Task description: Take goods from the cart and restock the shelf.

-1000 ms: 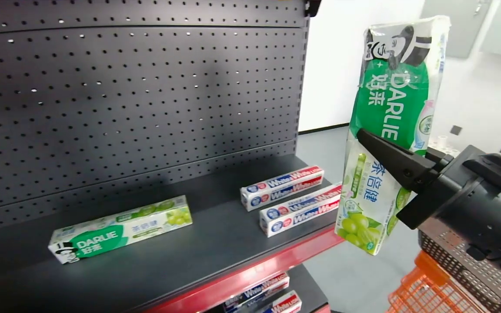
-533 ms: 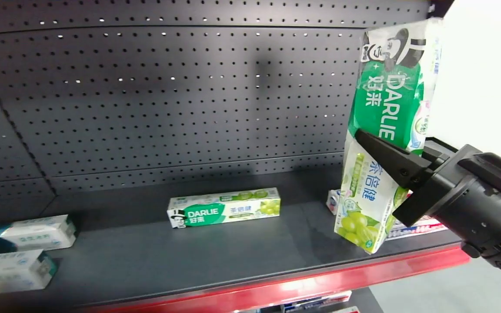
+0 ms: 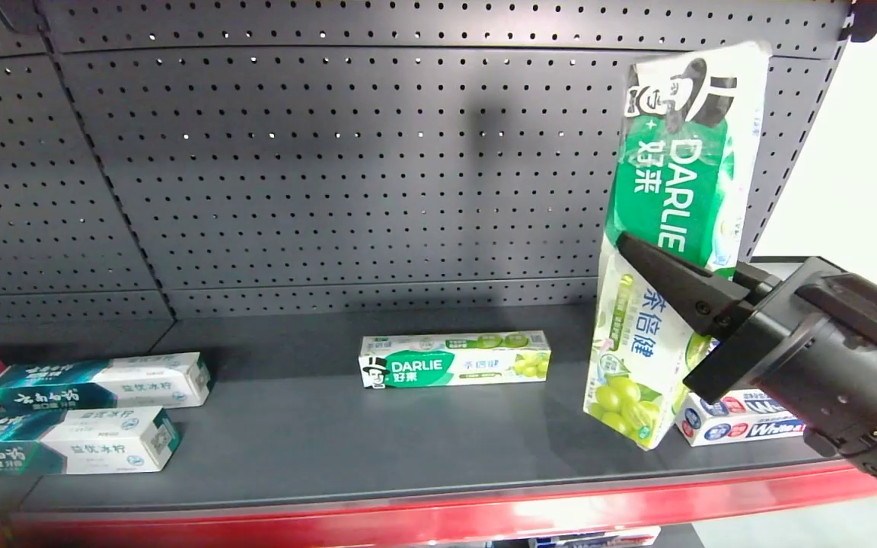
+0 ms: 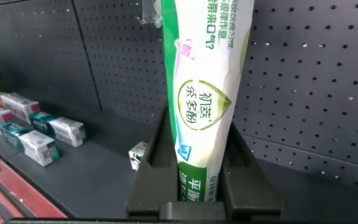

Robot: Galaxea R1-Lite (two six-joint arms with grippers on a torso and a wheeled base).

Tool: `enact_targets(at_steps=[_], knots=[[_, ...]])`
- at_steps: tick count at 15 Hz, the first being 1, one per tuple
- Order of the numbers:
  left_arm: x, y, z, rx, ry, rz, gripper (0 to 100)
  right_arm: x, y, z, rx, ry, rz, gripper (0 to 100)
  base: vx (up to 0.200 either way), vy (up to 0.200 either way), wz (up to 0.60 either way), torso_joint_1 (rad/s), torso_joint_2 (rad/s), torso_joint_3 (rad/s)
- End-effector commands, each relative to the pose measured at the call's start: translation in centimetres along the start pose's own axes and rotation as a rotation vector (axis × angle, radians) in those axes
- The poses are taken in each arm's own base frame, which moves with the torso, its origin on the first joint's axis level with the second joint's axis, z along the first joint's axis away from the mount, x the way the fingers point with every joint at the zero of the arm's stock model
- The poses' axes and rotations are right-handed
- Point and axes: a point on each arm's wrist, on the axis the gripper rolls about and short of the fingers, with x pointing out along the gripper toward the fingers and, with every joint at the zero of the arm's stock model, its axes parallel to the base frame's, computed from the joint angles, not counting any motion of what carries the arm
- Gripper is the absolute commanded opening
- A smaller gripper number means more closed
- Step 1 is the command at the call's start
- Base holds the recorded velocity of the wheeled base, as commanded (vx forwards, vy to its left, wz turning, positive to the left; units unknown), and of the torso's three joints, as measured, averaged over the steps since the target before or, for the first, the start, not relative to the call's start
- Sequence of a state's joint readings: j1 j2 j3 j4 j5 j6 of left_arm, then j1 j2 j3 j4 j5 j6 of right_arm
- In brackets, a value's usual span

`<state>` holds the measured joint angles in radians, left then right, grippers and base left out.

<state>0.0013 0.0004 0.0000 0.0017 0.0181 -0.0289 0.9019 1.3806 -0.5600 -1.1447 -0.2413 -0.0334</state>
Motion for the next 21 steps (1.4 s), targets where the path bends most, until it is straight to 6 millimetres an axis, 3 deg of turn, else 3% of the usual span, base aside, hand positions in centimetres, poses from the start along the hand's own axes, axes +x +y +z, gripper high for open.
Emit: enact_targets(at_steps=[1, 4, 5, 8, 13, 15, 21], knots=[[0.0, 0.0, 0.0, 0.0, 0.001, 0.001, 100, 0.0, 0.0, 0.0, -0.001, 0.002, -0.001, 0, 0.0, 0.0, 0.0, 0.0, 0.0, 0.0], [0.0, 0.0, 0.0, 0.0, 0.001, 0.001, 100, 0.2, -0.7, -0.2, -0.029, 0.01, -0.034, 0, 0.0, 0.0, 0.0, 0.0, 0.0, 0.0], [0.0, 0.0, 0.0, 0.0, 0.001, 0.001, 100, 0.2, -2.3, -0.7, -0.084, 0.036, -0.088, 0, 0.0, 0.0, 0.0, 0.0, 0.0, 0.0], [0.0, 0.0, 0.0, 0.0, 0.001, 0.001, 100, -1.2, -4.4, -1.0, -0.124, 0.047, -0.021, 0, 0.0, 0.0, 0.0, 0.0, 0.0, 0.0], [0.0, 0.0, 0.0, 0.011, 0.001, -0.002, 100, -2.3, -4.0, 1.0, -0.205, 0.021, 0.037, 0, 0.0, 0.0, 0.0, 0.0, 0.0, 0.0], [0.0, 0.0, 0.0, 0.024, 0.0, -0.009, 100, -3.1, -2.7, 1.0, -0.193, 0.052, 0.083, 0, 0.0, 0.0, 0.0, 0.0, 0.0, 0.0], [-0.1, -0.2, 0.1, 0.151, -0.003, -0.112, 100, -4.1, -2.2, 1.7, -0.252, 0.025, 0.097, 0, 0.0, 0.0, 0.0, 0.0, 0.0, 0.0]])
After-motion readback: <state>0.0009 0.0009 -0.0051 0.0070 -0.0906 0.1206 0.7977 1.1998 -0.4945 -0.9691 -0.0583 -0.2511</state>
